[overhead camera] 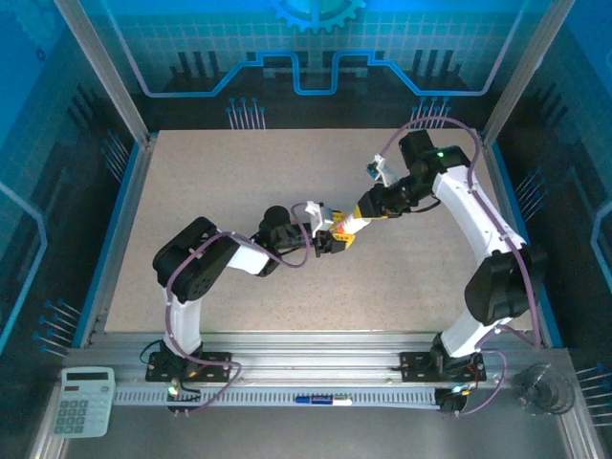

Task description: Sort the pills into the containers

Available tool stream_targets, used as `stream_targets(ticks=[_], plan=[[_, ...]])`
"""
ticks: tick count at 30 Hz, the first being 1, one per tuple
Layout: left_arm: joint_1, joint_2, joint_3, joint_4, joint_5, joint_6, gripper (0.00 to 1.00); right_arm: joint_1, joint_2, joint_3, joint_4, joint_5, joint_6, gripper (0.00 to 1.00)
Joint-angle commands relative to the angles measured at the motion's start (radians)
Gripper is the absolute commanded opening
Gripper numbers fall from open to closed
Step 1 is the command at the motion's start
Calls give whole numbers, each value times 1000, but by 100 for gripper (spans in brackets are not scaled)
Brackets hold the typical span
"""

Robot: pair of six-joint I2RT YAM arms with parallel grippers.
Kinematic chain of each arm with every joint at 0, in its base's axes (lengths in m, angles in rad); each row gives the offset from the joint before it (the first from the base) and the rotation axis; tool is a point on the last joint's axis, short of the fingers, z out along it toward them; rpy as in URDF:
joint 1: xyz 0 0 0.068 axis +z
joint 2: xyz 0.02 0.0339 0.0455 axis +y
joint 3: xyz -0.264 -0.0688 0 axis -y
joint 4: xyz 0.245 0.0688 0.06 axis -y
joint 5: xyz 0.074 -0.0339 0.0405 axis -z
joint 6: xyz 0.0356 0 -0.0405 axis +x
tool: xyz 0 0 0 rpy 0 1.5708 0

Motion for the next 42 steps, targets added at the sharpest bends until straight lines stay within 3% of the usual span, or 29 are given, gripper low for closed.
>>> stream_targets(ticks=[1,14,23,42], plan=[[-14,-30,43,136,19,-5,0,37,-15,-92,104,-85,119,28],[-13,-32,33,135,-2,0,0,38,-53,-197,279,-191,298,28],[-13,-33,27,135,-9,1,0,35,-58,-192,297,-199,321,29],[-12,-22,19,135,-42,-21,0,-44,-100,-40,284,-176,339,71]])
